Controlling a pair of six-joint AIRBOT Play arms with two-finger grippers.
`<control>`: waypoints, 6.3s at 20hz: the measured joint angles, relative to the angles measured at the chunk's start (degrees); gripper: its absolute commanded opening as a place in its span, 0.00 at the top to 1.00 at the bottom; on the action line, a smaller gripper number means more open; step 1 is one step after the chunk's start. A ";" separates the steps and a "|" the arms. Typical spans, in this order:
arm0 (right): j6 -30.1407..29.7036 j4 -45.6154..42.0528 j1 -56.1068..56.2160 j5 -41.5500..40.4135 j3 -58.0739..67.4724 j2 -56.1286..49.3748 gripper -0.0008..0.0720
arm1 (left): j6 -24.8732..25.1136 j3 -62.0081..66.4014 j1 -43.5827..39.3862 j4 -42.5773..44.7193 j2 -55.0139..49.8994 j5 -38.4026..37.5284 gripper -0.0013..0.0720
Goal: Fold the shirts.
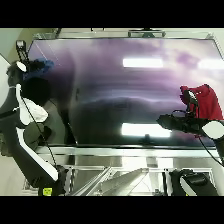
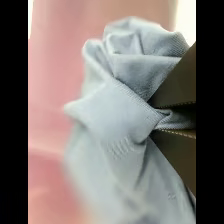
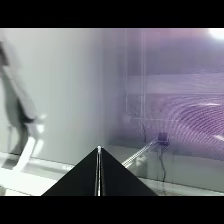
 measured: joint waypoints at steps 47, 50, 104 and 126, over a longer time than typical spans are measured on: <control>-29.64 13.92 0.17 -0.28 19.54 -44.81 0.24 | 0.31 -79.17 -27.45 -33.55 39.08 -21.31 0.81; -33.11 18.75 0.15 1.05 22.67 -50.77 0.49 | 1.18 -79.52 -27.63 -34.21 39.12 -20.50 0.81; -37.27 25.64 -11.74 7.96 47.89 -54.07 0.54 | 0.48 -45.81 -21.00 -25.22 29.35 -30.32 0.00; -21.90 31.89 3.91 -12.76 -14.49 -21.92 0.26 | 10.78 -33.66 -16.92 -29.07 10.47 -46.47 0.03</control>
